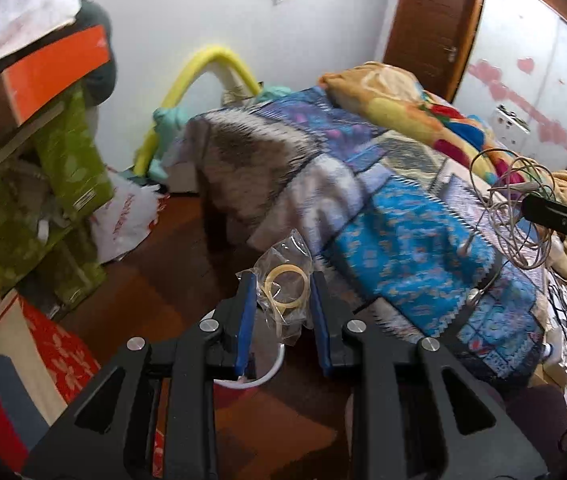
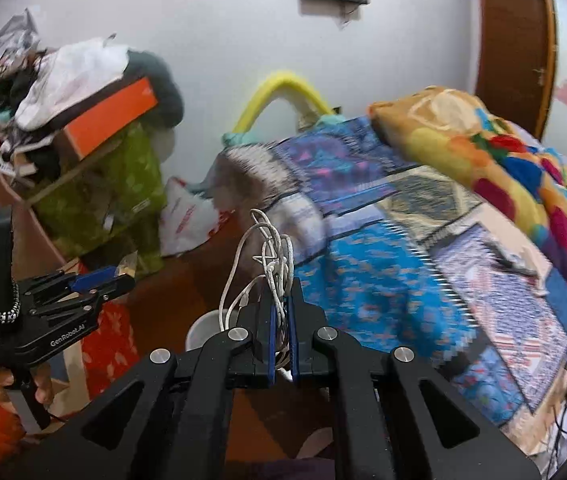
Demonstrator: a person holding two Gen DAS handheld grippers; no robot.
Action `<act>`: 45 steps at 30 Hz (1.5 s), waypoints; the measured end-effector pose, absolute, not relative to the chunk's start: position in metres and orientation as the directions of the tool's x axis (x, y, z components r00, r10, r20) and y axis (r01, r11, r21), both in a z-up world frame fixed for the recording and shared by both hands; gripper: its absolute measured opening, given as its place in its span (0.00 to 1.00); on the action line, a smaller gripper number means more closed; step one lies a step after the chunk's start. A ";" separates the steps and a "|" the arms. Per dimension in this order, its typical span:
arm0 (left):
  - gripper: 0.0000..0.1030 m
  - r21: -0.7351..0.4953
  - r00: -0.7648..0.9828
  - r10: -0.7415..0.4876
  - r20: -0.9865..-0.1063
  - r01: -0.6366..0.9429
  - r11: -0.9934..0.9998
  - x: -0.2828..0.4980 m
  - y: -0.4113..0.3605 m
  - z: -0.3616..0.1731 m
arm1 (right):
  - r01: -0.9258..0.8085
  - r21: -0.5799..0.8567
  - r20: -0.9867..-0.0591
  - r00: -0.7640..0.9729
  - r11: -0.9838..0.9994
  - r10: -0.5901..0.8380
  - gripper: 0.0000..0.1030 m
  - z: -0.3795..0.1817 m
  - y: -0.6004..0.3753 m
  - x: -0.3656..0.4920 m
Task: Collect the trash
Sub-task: 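Carry the clear bag and earphone cable with both tools over the white bucket, then open both tools to drop the bag and cable into the bucket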
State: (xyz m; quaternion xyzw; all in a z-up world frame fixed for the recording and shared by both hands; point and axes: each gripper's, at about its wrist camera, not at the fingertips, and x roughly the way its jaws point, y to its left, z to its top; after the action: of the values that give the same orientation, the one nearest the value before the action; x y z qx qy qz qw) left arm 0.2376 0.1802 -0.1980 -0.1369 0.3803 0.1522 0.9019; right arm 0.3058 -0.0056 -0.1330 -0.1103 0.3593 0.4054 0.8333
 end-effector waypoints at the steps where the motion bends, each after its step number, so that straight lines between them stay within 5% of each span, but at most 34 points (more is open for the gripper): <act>1: 0.25 -0.133 0.659 0.174 -0.732 -0.388 0.912 0.236 0.185 -0.202 | -0.765 0.110 -0.695 0.397 0.634 0.599 0.05 -0.137 0.004 0.304; 23: 0.25 -0.141 0.516 0.186 -0.836 -0.530 0.836 0.234 0.256 -0.291 | -0.857 0.215 -0.854 0.068 0.468 0.516 0.05 -0.251 0.158 0.311; 37: 0.25 -0.166 0.480 0.140 -0.866 -0.541 0.824 0.263 0.267 -0.323 | -0.835 0.270 -0.890 -0.026 0.479 0.455 0.11 -0.270 0.175 0.343; 41: 0.26 -0.169 0.469 0.113 -0.876 -0.518 0.838 0.274 0.265 -0.327 | -0.827 0.257 -0.884 0.007 0.500 0.467 0.25 -0.263 0.162 0.348; 45: 0.40 -0.160 0.404 0.086 -0.911 -0.535 0.829 0.286 0.266 -0.337 | -0.819 0.240 -0.876 0.050 0.522 0.480 0.42 -0.255 0.149 0.352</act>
State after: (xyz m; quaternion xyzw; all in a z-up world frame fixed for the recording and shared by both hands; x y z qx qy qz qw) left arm 0.2859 0.2655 -0.3374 -0.2201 0.5109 0.1920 0.8085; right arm 0.3517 0.1492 -0.2555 -0.1649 0.5131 0.4603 0.7055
